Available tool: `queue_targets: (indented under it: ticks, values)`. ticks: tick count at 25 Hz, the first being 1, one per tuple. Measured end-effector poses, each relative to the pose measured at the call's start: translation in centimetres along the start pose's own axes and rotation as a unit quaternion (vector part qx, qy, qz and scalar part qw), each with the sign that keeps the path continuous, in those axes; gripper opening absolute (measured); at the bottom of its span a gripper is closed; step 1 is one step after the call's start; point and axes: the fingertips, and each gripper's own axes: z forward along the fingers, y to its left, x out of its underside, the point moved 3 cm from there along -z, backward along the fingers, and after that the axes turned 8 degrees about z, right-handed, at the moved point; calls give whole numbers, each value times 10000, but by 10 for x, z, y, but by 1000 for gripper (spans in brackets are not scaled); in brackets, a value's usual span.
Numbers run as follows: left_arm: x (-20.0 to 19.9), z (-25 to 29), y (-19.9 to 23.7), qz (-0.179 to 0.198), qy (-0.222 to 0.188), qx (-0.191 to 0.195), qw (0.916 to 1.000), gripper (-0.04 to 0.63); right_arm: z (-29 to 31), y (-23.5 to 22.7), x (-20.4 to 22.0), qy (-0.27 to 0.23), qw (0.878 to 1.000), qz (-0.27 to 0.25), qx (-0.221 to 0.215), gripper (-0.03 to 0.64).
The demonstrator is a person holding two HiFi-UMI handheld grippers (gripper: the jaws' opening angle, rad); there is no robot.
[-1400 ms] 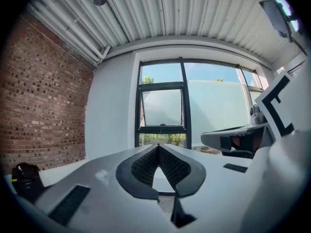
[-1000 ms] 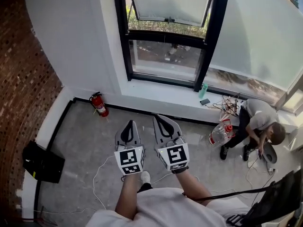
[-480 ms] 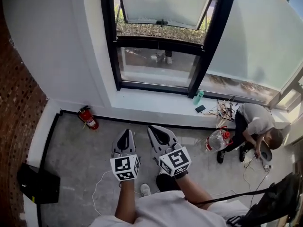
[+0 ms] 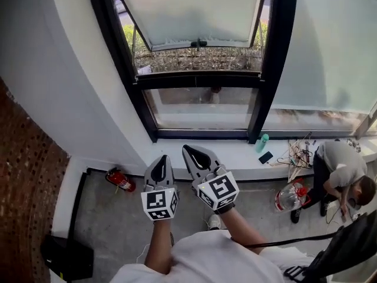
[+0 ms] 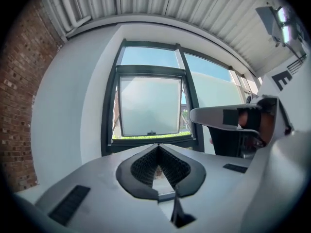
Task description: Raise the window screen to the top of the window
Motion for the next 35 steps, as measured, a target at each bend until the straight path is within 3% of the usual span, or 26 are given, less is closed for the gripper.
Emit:
queue_targets:
  ticks: [3, 7, 11, 17, 23, 27, 31, 35]
  values:
    - [-5, 48, 4, 33, -22, -106, 9999, 0, 23, -36, -4, -76, 10000, 3, -36, 0]
    - [18, 96, -3, -37, 236, 142, 9996, 0, 46, -91, 31, 383, 9981, 290, 398, 0]
    - [40, 146, 10, -210, 387, 344, 9984, 0, 79, -110, 42, 456, 9983, 45, 366, 0]
    - [43, 251, 45, -220, 34, 838, 9962, 0, 151, -183, 58, 550, 9926, -163, 1071, 0]
    - [16, 346, 107, -77, -452, 1188, 9919, 0, 235, -240, 27, 245, 9834, -603, 1696, 0]
    - [19, 379, 128, -52, -508, 1490, 9875, 0, 272, -256, 37, 356, 9778, -606, 1972, 0]
    - [44, 412, 133, -154, -251, 1685, 9853, 0, 288, -267, 60, 577, 9745, -530, 2103, 0]
    - [50, 432, 129, -5, -171, 1784, 9838, 0, 294, -297, 77, 716, 9694, -445, 2307, 0]
